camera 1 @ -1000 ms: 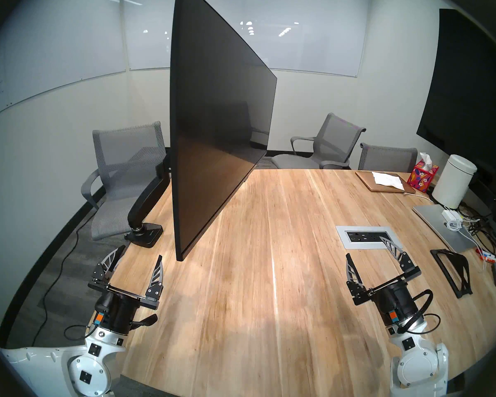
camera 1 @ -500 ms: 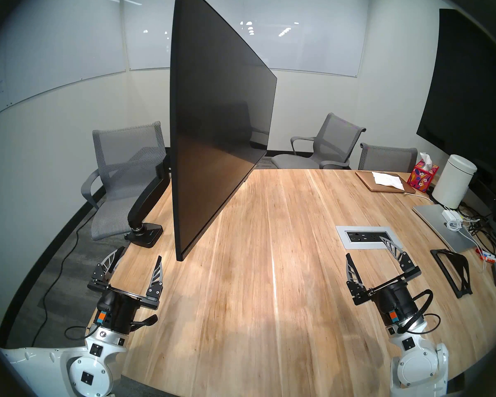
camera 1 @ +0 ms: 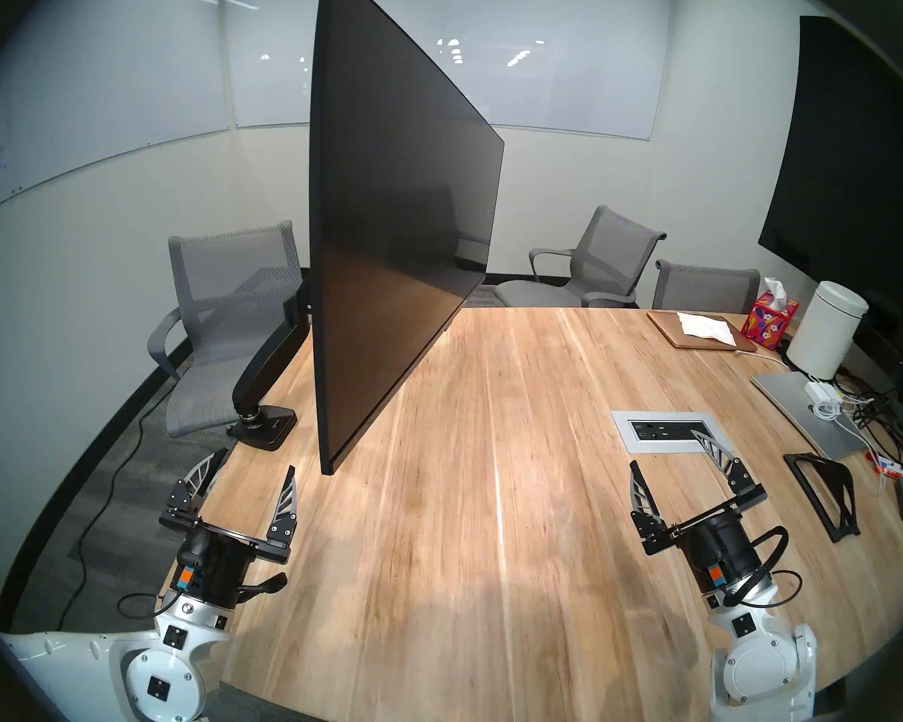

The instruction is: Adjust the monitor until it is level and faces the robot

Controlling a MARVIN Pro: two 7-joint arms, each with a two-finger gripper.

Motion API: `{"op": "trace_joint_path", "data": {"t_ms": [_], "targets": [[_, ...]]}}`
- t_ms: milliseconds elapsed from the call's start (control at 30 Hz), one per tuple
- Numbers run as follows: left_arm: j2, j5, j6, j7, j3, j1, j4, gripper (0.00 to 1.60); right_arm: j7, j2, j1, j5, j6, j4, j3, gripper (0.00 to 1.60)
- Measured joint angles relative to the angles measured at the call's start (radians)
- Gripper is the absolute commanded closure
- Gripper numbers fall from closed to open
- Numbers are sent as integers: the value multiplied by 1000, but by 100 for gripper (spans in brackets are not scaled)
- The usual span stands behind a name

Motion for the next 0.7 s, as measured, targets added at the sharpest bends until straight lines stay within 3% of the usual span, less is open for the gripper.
{"op": "trace_joint_path", "data": {"t_ms": [700], "targets": [[2, 1, -4, 1, 1, -2, 0, 0, 0, 0, 0, 0, 0, 0, 0, 0]]}}
